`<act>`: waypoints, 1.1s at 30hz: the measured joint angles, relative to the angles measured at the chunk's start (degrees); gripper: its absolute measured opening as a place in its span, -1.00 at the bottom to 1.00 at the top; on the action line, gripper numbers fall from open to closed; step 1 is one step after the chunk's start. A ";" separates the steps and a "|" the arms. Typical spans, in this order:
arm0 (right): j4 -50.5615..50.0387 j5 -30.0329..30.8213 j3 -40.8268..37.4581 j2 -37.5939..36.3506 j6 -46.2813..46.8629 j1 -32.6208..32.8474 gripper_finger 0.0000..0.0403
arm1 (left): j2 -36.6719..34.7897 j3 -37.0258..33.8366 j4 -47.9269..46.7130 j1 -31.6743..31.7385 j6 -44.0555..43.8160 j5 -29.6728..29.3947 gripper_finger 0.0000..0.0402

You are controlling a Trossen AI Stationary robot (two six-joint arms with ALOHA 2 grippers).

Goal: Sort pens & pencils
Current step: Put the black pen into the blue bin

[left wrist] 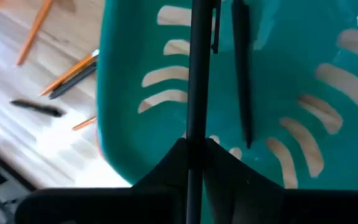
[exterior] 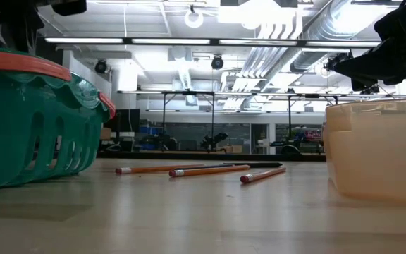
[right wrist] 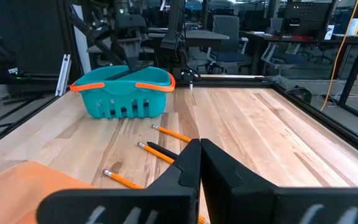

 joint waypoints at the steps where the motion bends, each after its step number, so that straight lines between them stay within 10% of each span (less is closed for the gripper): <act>1: 0.01 0.00 0.00 -0.02 0.00 0.02 -1.00 | 0.41 0.00 0.32 0.01 -0.16 0.23 -0.90; 24: -0.01 -0.17 0.00 0.00 0.00 0.02 -1.00 | 2.57 -10.05 8.72 0.02 -3.34 6.56 -0.89; 33: 0.00 -0.13 0.00 0.00 0.00 0.02 -1.00 | 2.57 -10.05 9.07 0.02 -5.99 6.14 -0.55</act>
